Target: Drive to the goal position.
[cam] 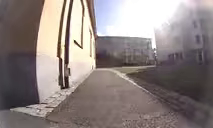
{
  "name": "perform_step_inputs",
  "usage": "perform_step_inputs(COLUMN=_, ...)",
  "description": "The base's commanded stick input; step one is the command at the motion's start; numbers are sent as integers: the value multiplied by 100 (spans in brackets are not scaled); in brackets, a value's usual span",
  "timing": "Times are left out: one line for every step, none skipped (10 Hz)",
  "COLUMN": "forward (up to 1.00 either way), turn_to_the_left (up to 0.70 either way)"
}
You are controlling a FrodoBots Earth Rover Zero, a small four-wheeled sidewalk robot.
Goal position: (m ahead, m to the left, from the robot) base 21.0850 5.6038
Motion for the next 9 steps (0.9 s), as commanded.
perform_step_inputs(forward=70, turn_to_the_left=0)
perform_step_inputs(forward=70, turn_to_the_left=0)
perform_step_inputs(forward=70, turn_to_the_left=0)
perform_step_inputs(forward=70, turn_to_the_left=0)
perform_step_inputs(forward=70, turn_to_the_left=0)
perform_step_inputs(forward=70, turn_to_the_left=0)
perform_step_inputs(forward=70, turn_to_the_left=22)
perform_step_inputs(forward=70, turn_to_the_left=28)
perform_step_inputs(forward=70, turn_to_the_left=14)
